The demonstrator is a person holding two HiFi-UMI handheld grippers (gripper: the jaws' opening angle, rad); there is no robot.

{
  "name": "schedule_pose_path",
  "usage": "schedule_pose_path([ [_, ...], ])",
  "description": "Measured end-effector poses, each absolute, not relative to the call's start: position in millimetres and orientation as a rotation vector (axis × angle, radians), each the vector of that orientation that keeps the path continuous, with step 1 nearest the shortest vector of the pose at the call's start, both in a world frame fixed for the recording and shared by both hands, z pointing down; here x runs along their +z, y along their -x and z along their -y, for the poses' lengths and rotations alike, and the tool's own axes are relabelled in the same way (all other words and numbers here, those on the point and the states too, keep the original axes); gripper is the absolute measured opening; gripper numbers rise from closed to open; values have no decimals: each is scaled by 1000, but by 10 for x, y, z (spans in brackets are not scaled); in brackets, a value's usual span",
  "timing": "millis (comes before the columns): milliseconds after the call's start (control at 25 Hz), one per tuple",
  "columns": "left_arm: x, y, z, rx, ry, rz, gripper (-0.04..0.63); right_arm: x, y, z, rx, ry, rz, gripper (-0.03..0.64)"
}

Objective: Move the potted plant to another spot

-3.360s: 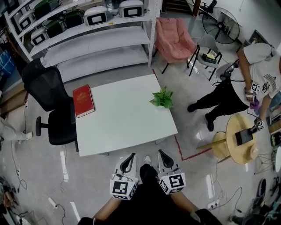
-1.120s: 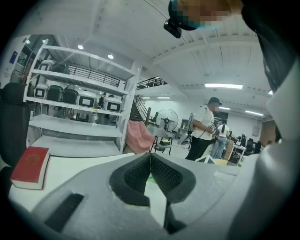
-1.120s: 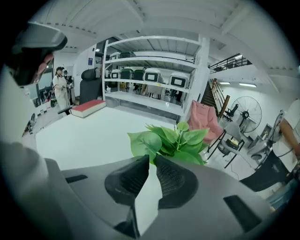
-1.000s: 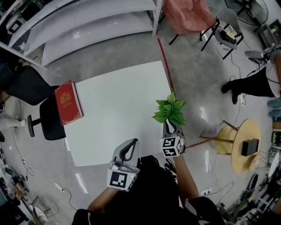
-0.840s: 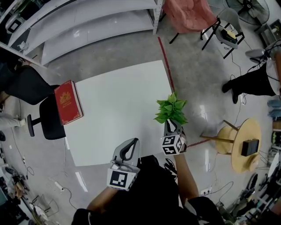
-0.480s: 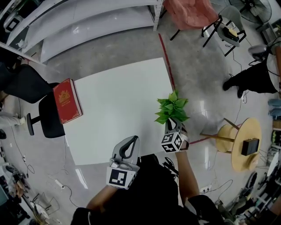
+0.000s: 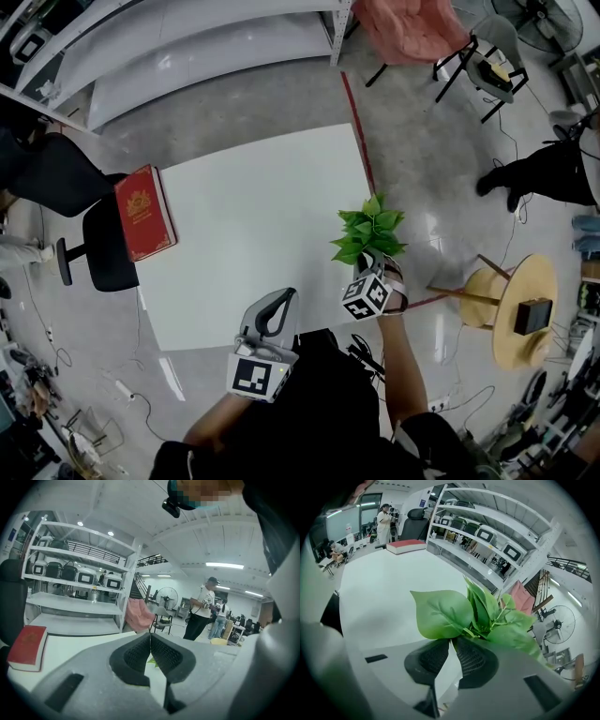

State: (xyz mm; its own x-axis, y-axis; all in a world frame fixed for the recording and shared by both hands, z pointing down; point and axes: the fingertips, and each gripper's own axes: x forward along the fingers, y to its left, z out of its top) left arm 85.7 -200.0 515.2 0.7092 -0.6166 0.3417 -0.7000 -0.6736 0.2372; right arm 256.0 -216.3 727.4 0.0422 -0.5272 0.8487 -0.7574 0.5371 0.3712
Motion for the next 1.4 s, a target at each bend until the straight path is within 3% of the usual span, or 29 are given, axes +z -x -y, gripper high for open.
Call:
schedule_pose_path([
  [760, 5030, -714, 1859, 280, -2567, 1105, 17, 7251, -2594, 2118, 170, -1062, 1600, 18],
  [1400, 4764, -528, 1113, 202, -2550, 1288, 17, 7000, -2432, 1446, 61, -1010, 1657, 20],
])
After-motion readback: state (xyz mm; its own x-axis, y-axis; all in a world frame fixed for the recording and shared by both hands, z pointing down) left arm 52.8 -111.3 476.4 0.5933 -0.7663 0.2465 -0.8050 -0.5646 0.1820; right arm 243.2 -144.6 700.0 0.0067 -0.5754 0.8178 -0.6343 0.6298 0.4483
